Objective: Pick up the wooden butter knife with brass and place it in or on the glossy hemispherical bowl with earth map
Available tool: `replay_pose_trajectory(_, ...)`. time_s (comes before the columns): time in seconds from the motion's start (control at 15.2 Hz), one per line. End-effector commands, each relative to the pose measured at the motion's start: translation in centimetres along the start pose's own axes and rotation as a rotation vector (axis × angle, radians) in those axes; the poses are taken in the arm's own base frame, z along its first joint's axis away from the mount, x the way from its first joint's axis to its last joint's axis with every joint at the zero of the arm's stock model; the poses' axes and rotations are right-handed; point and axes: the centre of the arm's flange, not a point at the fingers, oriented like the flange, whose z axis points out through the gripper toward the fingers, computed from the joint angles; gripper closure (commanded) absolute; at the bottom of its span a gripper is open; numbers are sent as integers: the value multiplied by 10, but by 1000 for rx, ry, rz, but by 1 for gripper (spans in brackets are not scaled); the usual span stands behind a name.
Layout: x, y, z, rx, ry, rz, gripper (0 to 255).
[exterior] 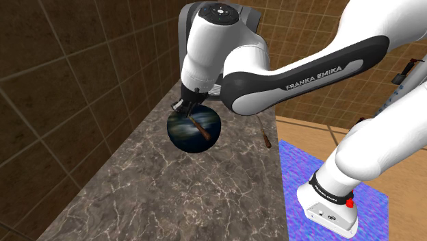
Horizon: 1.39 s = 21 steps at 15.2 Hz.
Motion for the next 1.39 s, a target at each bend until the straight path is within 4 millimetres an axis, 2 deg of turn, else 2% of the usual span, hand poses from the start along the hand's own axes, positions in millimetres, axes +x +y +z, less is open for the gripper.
replay_pose_trajectory(0.0, -2, 0, 5, 0, 0, 0, 255)
replay_pose_trajectory(0.46, -2, 0, 5, 0, 0, 0, 255)
replay_pose_trajectory(0.53, -2, 0, 5, 0, 0, 0, 0)
replay_pose_trajectory(0.86, -2, 0, 5, 0, 0, 0, 0)
replay_pose_trajectory(1.12, -2, 0, -45, 0, 0, 0, 0)
replay_pose_trajectory(1.32, -2, 0, -45, 0, 0, 0, 0)
